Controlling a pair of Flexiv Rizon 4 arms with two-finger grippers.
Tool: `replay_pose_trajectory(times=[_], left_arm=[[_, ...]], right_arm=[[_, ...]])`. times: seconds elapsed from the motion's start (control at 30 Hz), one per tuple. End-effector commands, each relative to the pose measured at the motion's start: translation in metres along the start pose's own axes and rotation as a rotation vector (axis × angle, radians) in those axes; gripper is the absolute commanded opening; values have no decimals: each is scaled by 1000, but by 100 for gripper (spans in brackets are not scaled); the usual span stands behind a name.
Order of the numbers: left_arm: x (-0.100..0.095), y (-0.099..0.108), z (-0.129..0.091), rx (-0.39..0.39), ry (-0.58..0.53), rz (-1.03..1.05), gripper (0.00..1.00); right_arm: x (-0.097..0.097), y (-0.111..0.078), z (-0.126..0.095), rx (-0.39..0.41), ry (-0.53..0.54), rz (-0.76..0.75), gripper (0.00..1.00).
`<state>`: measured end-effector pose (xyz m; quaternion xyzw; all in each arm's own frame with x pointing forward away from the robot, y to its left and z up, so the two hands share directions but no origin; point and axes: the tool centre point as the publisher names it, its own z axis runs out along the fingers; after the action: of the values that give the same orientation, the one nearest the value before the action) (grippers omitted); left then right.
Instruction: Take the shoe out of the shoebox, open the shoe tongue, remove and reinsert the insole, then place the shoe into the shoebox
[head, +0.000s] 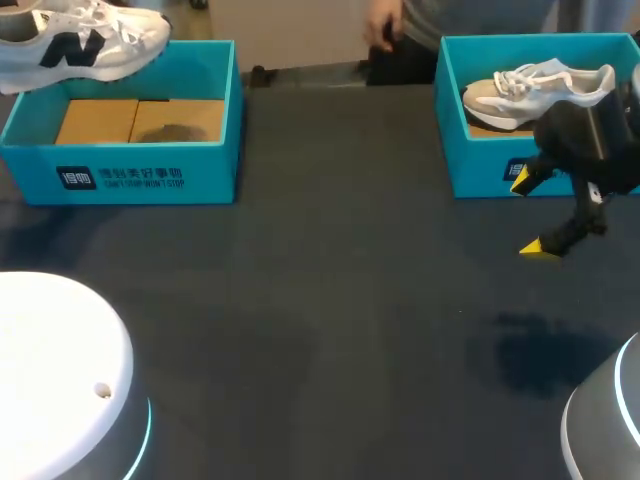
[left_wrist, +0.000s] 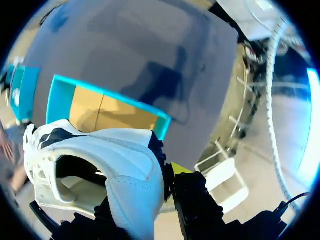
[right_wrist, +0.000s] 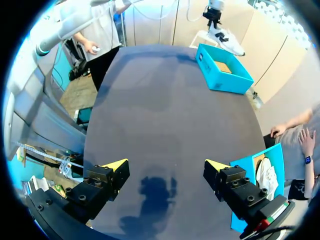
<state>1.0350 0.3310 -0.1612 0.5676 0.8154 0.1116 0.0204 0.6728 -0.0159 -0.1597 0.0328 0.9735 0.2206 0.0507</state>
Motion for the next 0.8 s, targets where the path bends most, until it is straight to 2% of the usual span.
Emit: replay_pose_trajectory(times=[0.03,0.23,0.8], left_arm=[[2,-6,2,-59,-111,268,0],[-1,-6,2,-51,-134,300,0],[-9,-1,-4,-48,-81,226,0]], right_arm=[[-2,1,1,4,3,1,100],[-2,1,1,4,3,1,100],[-2,1,1,4,3,1,100]])
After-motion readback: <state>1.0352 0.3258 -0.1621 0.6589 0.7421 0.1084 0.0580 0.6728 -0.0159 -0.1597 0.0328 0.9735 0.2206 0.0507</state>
